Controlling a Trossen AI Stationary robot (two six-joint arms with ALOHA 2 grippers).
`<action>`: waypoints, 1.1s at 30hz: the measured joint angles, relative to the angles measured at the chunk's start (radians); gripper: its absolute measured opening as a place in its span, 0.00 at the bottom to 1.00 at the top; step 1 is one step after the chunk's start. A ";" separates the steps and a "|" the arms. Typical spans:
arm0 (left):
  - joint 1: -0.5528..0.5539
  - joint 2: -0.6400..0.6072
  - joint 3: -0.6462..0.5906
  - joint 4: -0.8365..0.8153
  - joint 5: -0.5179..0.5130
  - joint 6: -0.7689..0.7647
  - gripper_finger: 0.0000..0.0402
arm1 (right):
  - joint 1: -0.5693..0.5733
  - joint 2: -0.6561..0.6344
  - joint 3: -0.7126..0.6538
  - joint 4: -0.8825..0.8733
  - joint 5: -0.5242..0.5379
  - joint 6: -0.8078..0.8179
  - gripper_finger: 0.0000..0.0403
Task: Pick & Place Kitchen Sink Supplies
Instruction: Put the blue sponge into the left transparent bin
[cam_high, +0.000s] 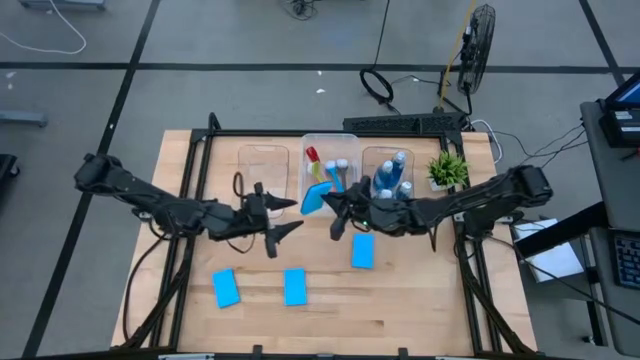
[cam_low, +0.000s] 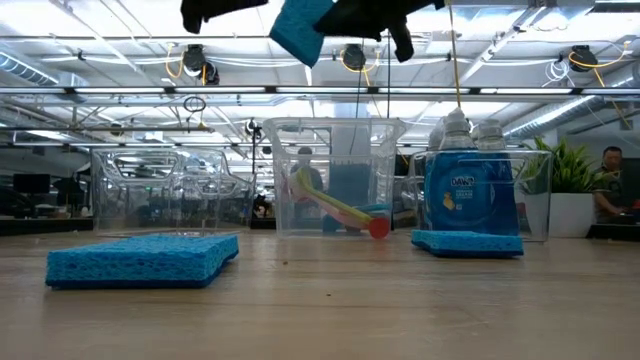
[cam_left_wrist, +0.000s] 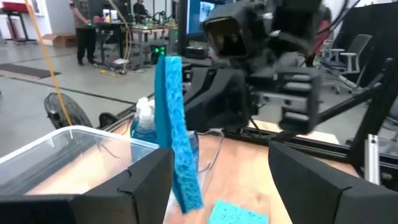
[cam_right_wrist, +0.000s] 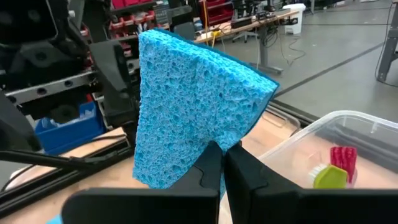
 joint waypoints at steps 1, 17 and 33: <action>0.006 0.010 0.003 0.000 0.000 -0.004 0.65 | 0.001 0.007 0.006 -0.002 0.000 0.003 0.00; 0.106 0.102 0.004 0.012 0.072 -0.115 0.51 | 0.021 0.018 0.011 0.001 -0.029 0.041 0.00; 0.140 0.124 0.004 0.028 0.142 -0.133 0.26 | 0.021 0.018 0.010 -0.048 -0.054 0.056 0.00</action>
